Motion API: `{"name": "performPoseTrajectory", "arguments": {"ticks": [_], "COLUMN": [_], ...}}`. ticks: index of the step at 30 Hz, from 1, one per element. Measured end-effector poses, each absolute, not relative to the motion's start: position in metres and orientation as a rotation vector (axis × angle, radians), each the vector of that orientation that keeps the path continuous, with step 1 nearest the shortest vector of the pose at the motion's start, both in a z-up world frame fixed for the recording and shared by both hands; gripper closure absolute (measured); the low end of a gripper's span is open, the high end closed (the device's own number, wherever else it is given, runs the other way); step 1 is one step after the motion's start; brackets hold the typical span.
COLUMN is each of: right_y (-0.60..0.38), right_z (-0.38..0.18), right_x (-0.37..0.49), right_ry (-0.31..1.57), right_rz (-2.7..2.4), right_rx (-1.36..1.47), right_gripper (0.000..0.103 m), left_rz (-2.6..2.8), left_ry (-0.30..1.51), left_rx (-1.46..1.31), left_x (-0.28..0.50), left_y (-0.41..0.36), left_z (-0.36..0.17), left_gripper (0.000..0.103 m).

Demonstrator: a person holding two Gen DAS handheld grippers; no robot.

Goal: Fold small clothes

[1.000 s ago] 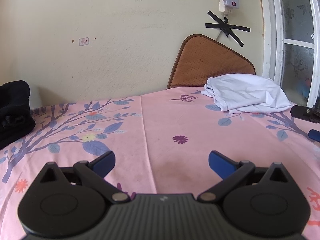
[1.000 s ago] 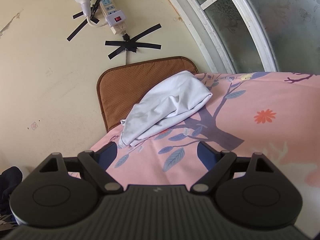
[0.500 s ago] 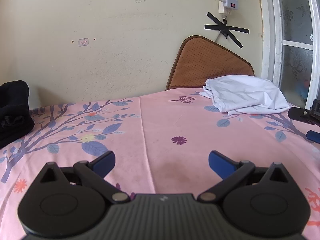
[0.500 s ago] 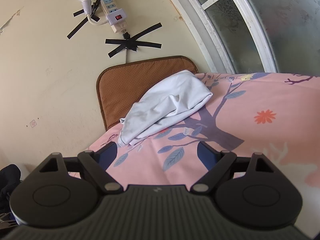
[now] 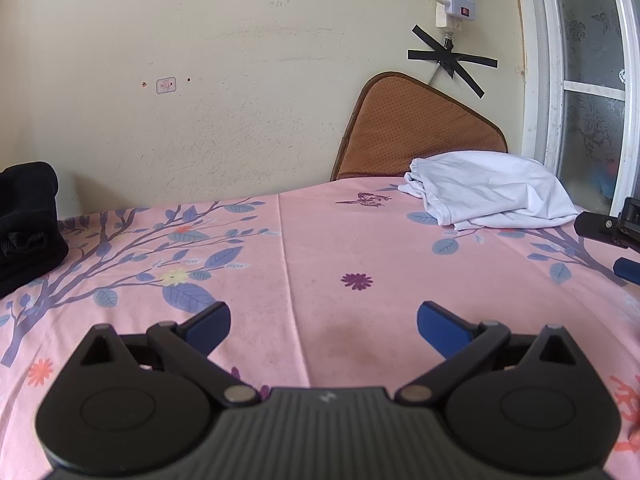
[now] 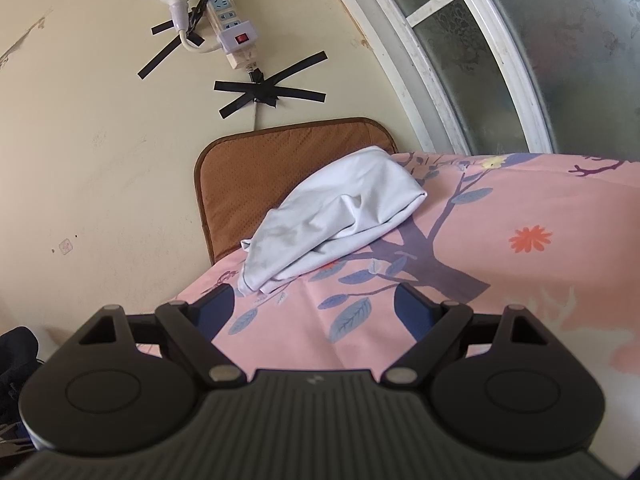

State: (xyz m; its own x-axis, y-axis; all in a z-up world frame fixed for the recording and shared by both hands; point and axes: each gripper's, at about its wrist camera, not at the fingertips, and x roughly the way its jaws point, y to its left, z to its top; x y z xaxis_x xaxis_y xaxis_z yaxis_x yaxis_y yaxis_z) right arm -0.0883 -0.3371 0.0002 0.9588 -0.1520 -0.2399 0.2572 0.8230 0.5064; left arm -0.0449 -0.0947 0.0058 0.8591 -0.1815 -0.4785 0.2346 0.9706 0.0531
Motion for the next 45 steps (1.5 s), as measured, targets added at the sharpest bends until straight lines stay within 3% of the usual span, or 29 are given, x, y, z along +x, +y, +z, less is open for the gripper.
{"name": "performPoseTrajectory", "arguments": {"ticks": [45], "right_y": [-0.341], "right_z": [-0.0013], "right_x": [-0.0867], "right_ry": [0.198], "right_rz": [-0.206], "right_rx": [0.573], "right_gripper": [0.018], "left_rz": [-0.218], "left_ry": [0.491], "left_rx": [0.098], "left_x": [-0.0449], "left_y": [-0.096], "left_z": [0.0066], "left_gripper": [0.0]}}
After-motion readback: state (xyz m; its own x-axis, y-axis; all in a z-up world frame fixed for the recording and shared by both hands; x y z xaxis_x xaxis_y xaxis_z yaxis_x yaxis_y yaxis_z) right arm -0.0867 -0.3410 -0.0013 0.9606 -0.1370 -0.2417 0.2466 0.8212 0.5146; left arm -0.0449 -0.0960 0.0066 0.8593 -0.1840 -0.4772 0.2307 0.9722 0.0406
